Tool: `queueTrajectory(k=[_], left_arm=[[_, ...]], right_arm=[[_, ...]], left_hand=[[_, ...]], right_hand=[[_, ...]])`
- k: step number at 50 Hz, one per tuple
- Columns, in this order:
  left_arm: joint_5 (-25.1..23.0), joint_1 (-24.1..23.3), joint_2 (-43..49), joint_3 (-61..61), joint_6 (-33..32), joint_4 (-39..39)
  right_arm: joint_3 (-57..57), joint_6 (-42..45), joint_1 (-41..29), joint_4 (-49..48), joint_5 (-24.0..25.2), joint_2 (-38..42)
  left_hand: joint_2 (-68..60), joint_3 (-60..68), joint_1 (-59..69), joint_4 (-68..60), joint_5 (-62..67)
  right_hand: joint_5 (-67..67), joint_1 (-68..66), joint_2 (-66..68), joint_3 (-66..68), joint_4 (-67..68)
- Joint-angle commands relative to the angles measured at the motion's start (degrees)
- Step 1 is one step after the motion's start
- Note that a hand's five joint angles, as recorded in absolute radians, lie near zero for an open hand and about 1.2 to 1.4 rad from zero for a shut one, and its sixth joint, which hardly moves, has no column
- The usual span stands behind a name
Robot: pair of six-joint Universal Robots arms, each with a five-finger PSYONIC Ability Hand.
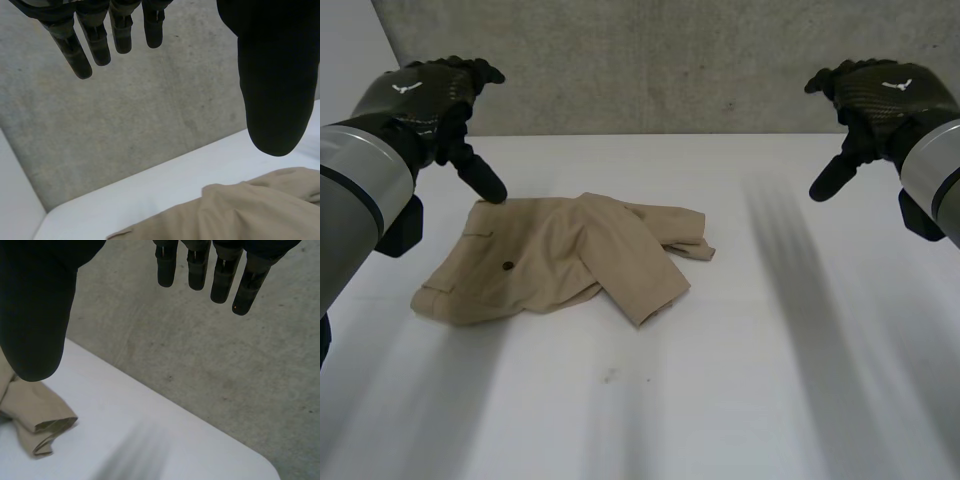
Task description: Fold the shorts.
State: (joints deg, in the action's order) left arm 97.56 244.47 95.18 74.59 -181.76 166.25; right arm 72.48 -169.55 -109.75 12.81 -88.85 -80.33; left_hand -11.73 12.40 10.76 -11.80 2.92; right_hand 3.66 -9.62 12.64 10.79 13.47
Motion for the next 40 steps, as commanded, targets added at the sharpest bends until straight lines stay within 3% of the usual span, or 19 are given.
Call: queueTrajectory(k=[1,10,20,29,40], left_arm=[[-3.0,0.3,0.4,0.3,0.7,-0.3],[-2.7,0.3,0.4,1.1,0.6,-0.1],[-3.0,0.5,1.2,3.9,-1.0,0.6],[-3.0,10.4,10.9,9.7,-14.2,0.8],[-3.6,19.4,19.0,12.7,-16.4,7.9]], right_arm=[[0.3,1.7,0.0,-0.4,0.3,1.0],[0.4,0.8,0.6,-1.9,-3.9,0.4],[2.0,1.6,0.6,-5.6,-3.1,-0.3],[2.8,7.8,0.0,-5.2,1.1,0.5],[3.3,9.5,-0.1,-5.3,1.7,2.6]], left_hand=[[-0.5,-0.2,1.5,-0.4,-0.7],[0.3,-1.0,0.6,0.4,-1.5],[1.7,-2.4,-0.8,1.8,-2.9],[-1.5,0.8,2.5,-1.4,0.3],[-6.0,5.4,7.0,-6.0,4.9]], right_hand=[[-3.7,-0.4,-2.6,-0.8,-3.5],[-3.7,-0.4,-2.6,-0.8,-3.5],[-3.7,-0.4,-2.6,-0.8,-3.5],[-3.7,-0.4,-2.6,-0.8,-3.5],[-3.7,-0.4,-2.6,-0.8,-3.5]])
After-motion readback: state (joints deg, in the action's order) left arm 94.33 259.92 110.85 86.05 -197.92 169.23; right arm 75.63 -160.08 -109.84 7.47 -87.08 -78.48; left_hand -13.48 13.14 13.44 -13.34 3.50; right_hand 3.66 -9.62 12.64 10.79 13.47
